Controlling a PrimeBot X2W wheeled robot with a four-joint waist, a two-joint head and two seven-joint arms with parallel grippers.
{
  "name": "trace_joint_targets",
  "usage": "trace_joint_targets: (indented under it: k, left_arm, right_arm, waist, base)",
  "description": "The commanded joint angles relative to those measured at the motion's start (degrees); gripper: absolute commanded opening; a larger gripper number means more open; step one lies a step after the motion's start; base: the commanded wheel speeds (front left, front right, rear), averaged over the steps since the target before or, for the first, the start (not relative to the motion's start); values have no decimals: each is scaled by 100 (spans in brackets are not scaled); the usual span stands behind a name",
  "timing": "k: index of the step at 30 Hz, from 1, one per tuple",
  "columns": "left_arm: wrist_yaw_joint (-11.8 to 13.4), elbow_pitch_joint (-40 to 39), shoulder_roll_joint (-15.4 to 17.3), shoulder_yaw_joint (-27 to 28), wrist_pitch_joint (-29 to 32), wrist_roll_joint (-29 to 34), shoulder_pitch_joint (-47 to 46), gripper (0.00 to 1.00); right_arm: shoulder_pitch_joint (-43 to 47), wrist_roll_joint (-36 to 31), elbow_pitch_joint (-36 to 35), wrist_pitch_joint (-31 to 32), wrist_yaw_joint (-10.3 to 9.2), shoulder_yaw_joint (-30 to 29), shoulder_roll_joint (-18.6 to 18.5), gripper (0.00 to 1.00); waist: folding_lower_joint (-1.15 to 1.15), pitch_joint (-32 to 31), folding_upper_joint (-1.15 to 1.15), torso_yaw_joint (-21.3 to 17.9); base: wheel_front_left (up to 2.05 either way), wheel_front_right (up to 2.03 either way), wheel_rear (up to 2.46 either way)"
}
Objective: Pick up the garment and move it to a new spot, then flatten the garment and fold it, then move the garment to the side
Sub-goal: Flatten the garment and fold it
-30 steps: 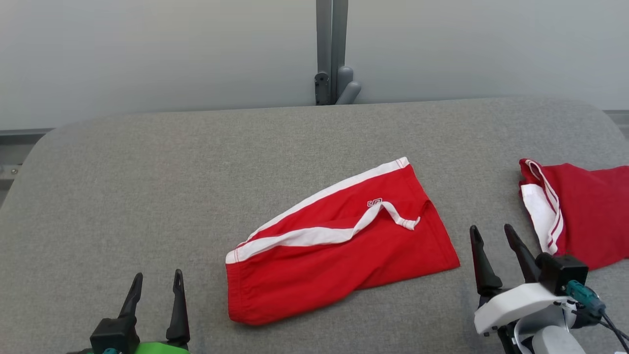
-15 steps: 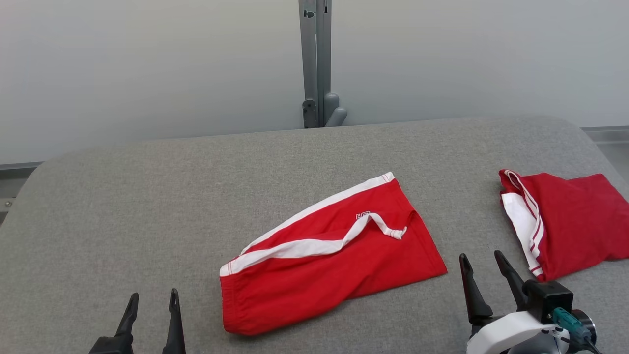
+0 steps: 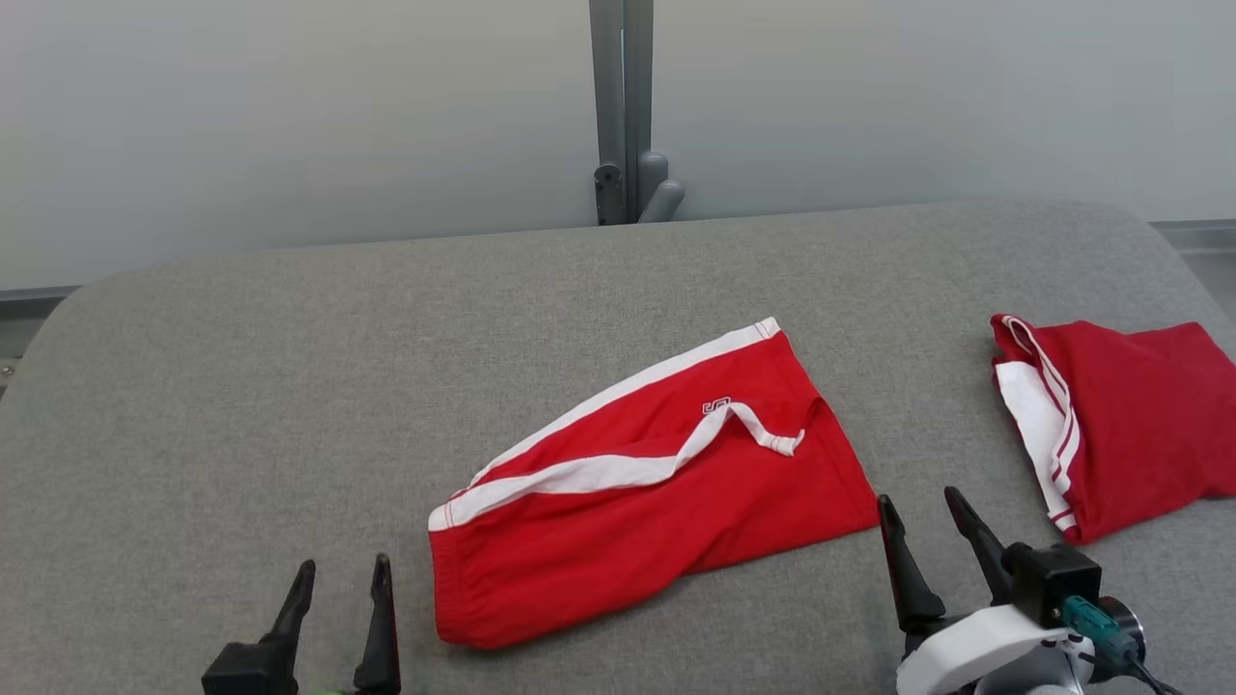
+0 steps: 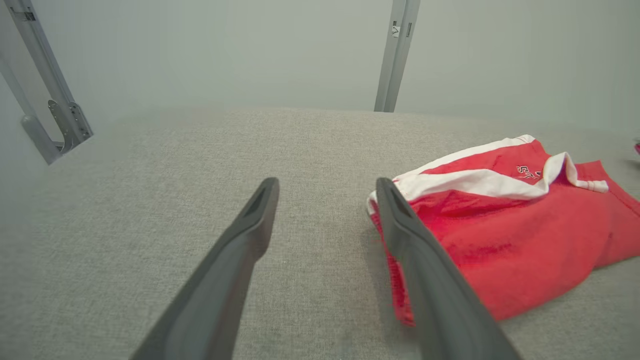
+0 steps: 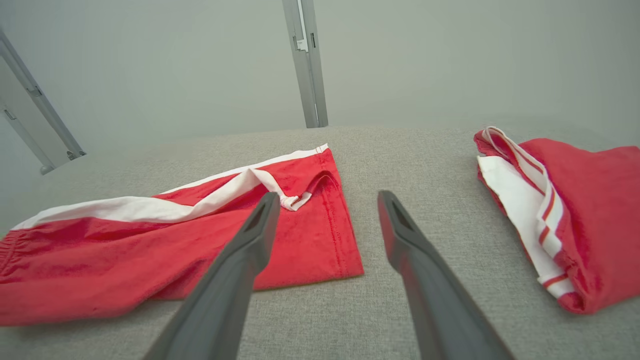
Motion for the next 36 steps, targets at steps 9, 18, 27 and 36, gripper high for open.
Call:
trace_joint_targets:
  k: [9,18,27,36]
  left_arm:
    - [-181,422,18,-363,1,-689,-692,100]
    - [-310,1157,15,-787,0,-1573,-1214,100]
    - [-331,1346,18,-1272,0,-2315,-1549,100]
    - [-332,1145,18,-1321,1,-2528,-1588,100]
  right_arm:
    - [-506,153,160,-14,-2,384,-11,100]
    - [-852,235,290,-14,-2,589,-11,100]
    - [-998,269,393,-13,-2,674,-10,100]
    - [-1165,258,497,-14,-2,698,-10,100]
  waist:
    - [0,580,0,-1]
    - [0,918,0,10]
    - [0,1043,0,63]
    - [0,1129,0,60]
  base:
    - [0,0,0]
    - [0,0,0]
    - [0,0,0]
    - [0,0,0]
